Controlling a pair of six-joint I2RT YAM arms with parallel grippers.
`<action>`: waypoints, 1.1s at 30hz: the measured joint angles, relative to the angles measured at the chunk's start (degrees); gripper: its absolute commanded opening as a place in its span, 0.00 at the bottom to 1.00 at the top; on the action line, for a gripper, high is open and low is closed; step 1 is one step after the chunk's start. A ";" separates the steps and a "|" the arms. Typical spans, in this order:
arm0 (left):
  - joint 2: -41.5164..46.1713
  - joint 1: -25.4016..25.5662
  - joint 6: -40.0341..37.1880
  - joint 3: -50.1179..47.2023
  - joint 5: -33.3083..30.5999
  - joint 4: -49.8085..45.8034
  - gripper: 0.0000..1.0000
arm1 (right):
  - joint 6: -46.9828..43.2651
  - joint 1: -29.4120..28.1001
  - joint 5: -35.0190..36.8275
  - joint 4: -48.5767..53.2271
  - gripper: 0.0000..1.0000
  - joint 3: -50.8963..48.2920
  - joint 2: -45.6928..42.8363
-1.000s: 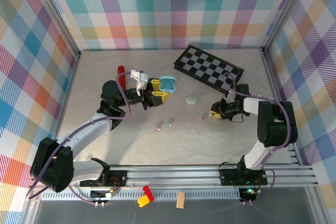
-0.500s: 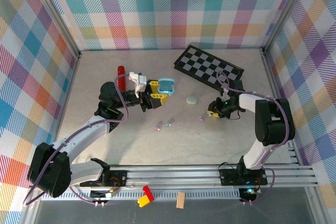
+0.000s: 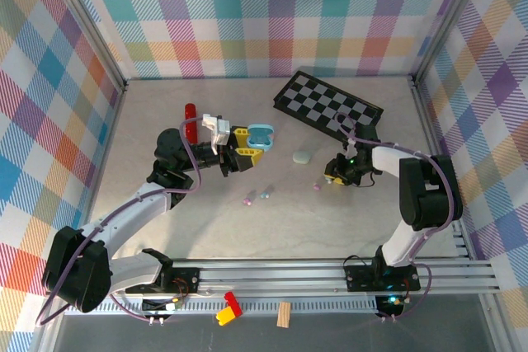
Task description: Insert the wireless bluetooth earbuds into the charging case
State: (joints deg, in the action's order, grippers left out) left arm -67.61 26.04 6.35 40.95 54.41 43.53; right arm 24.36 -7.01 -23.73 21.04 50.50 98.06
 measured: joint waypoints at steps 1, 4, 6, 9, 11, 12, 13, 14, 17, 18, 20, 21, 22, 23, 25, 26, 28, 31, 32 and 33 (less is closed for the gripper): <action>0.00 0.00 0.00 0.00 -0.02 -0.02 0.44 | 0.00 -0.22 0.26 0.00 0.31 0.00 -0.07; 0.00 0.00 0.00 0.00 0.00 -0.11 0.44 | 0.00 -0.68 0.79 -0.02 0.31 0.00 -0.22; 0.00 0.00 0.00 0.00 0.00 -0.13 0.44 | -0.02 -0.92 0.83 -0.04 0.32 0.00 -0.28; 0.00 0.00 -0.02 0.00 -0.02 -0.15 0.44 | -0.07 -1.33 0.81 -0.07 0.32 0.00 -0.33; 0.00 0.00 0.00 0.00 -0.02 -0.15 0.44 | -0.24 -1.62 0.79 0.00 0.32 0.00 -0.39; 0.00 0.00 -0.02 0.00 0.00 -0.17 0.44 | -0.42 -1.79 0.79 0.04 0.31 0.00 -0.39; 0.00 0.00 -0.02 0.00 0.00 -0.17 0.44 | -0.61 -1.97 0.81 0.04 0.30 0.00 -0.39; 0.00 0.00 -0.02 0.00 -0.02 -0.17 0.44 | -0.87 -2.10 0.79 0.11 0.29 0.00 -0.39; 0.00 0.00 -0.02 0.00 0.00 -0.17 0.44 | -1.11 -2.51 0.81 0.55 0.26 0.00 -0.39; 0.00 0.00 -0.02 0.00 -0.02 -0.20 0.44 | -1.14 -2.62 0.81 0.70 0.25 0.00 -0.39; 0.00 0.00 -0.02 0.00 0.00 -0.33 0.44 | -1.16 -2.75 0.79 0.96 0.23 -0.02 -0.39; 0.00 0.00 -0.02 0.00 0.00 -0.35 0.44 | -1.20 -2.82 0.79 0.98 0.22 0.00 -0.39; 0.00 0.00 -0.02 0.00 0.00 -0.37 0.44 | -1.20 -2.84 0.79 0.98 0.22 0.00 -0.39; 0.00 0.00 -0.02 0.00 0.00 -0.37 0.44 | -1.22 -2.86 0.79 0.98 0.22 0.00 -0.39; 0.00 0.00 -0.04 0.00 0.00 -0.39 0.44 | -1.22 -2.99 0.83 0.98 0.21 0.00 -0.39; 0.00 0.00 -0.04 0.00 -0.02 -0.39 0.44 | -1.20 -3.15 0.98 0.98 0.21 0.00 -0.39; 0.04 0.00 -0.17 -0.04 -0.02 -0.39 0.44 | -1.11 -3.63 1.57 1.01 0.19 0.00 -0.66; 0.17 0.00 -0.24 -0.20 -0.04 -0.42 0.44 | -1.09 -4.94 4.13 1.62 0.19 -0.02 -1.92; 0.20 -0.02 -0.26 -0.28 -0.04 -0.44 0.44 | -1.03 -5.53 5.29 1.97 0.19 -0.04 -2.75; 0.20 0.00 -0.28 -0.31 -0.09 -0.44 0.44 | -0.87 -5.97 6.23 2.23 0.19 -0.04 -3.61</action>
State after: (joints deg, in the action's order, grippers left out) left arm -67.42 26.04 6.07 40.64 54.33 43.09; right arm 23.49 -12.97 -17.50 23.27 50.46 94.45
